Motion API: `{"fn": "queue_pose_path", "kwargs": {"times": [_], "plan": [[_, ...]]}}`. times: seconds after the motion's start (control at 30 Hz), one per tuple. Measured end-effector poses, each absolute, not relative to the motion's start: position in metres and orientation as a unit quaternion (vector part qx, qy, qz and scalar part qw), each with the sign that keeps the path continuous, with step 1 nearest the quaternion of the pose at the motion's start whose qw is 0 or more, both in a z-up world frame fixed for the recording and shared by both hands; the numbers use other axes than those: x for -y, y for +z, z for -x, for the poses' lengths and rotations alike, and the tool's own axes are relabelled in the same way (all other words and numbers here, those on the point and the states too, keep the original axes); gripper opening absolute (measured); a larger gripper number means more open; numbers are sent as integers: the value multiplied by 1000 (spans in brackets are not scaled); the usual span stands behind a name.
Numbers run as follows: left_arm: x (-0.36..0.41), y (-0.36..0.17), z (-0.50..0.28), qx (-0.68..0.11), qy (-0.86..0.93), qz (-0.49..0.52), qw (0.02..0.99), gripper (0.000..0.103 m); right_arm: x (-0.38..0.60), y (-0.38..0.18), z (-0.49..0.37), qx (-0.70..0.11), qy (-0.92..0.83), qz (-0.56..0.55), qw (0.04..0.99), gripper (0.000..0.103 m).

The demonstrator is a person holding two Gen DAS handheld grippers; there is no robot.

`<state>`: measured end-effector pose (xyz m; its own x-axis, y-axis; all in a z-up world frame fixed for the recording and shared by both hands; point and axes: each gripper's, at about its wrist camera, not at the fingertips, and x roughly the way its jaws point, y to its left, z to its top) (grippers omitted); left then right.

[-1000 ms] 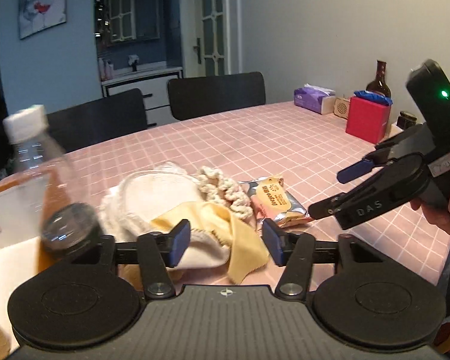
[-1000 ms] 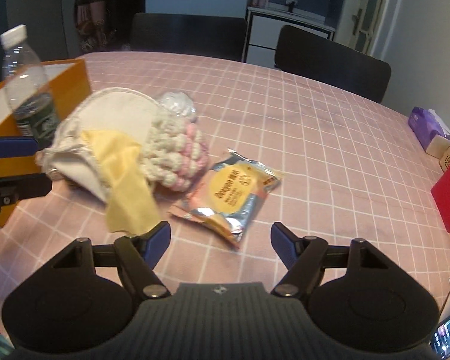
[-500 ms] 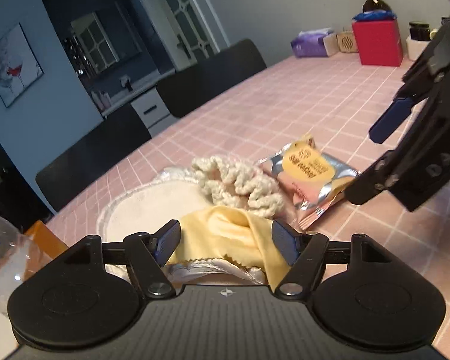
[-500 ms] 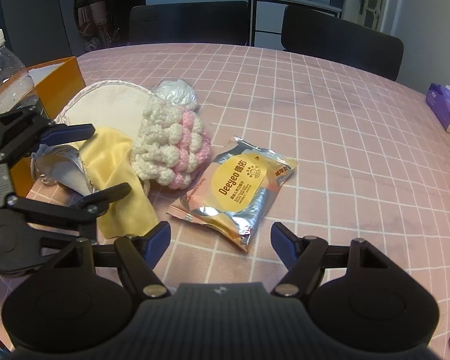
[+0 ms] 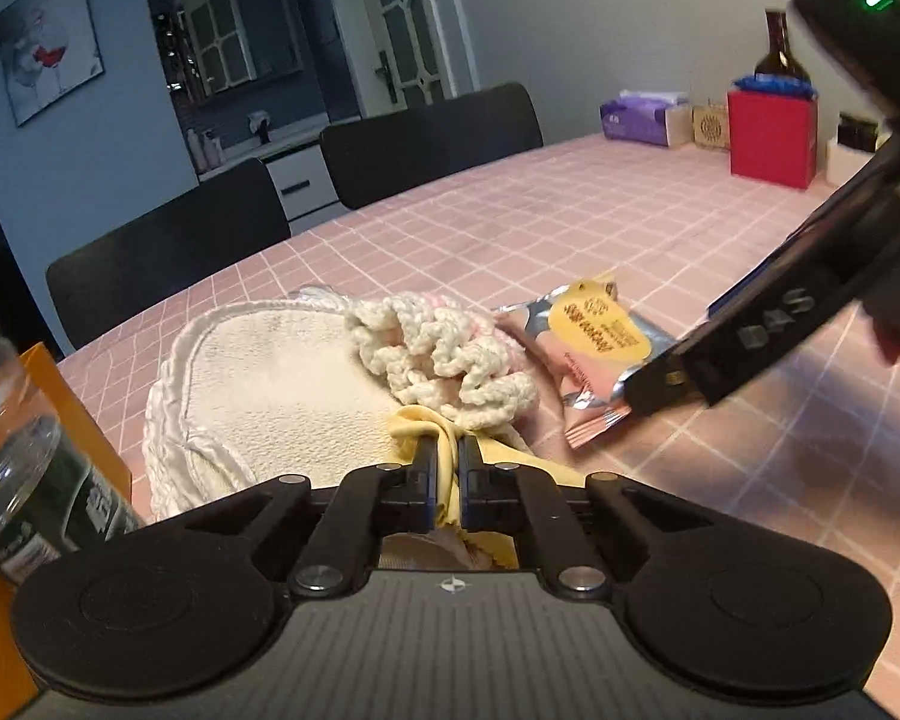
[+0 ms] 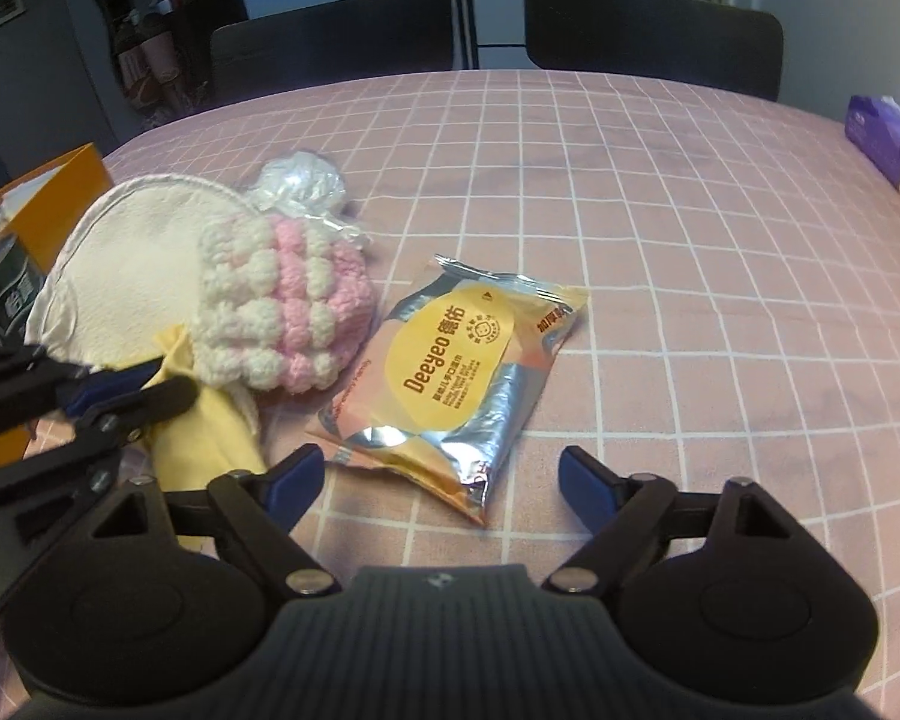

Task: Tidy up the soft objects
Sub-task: 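Grasp the yellow cloth with the left tool while the right tool grasps the Deeyeo packet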

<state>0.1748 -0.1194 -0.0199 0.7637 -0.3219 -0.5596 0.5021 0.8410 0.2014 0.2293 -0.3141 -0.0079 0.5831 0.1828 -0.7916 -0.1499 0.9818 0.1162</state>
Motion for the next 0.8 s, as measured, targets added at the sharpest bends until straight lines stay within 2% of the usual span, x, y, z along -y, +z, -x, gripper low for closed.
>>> {"fn": "queue_pose_path", "kwargs": {"times": [0.07, 0.3, 0.4, 0.53, 0.8], "plan": [[116, -14, -169, -256, -225, -160, 926, 7, 313, -10, -236, -452, 91, -25, 887, 89], [108, -1, -159, -255, -212, -139, 933, 7, 287, -16, -260, -464, 69, -4, 883, 89], [108, 3, -158, -255, -216, -131, 933, 7, 287, -23, -263, -469, 67, -13, 881, 82], [109, 2, -156, -259, -218, -126, 932, 7, 290, -21, -261, -465, 58, -24, 883, 65], [101, 3, -146, -257, -218, -117, 934, 7, 292, -11, -244, -461, 65, -3, 885, 41]]}}
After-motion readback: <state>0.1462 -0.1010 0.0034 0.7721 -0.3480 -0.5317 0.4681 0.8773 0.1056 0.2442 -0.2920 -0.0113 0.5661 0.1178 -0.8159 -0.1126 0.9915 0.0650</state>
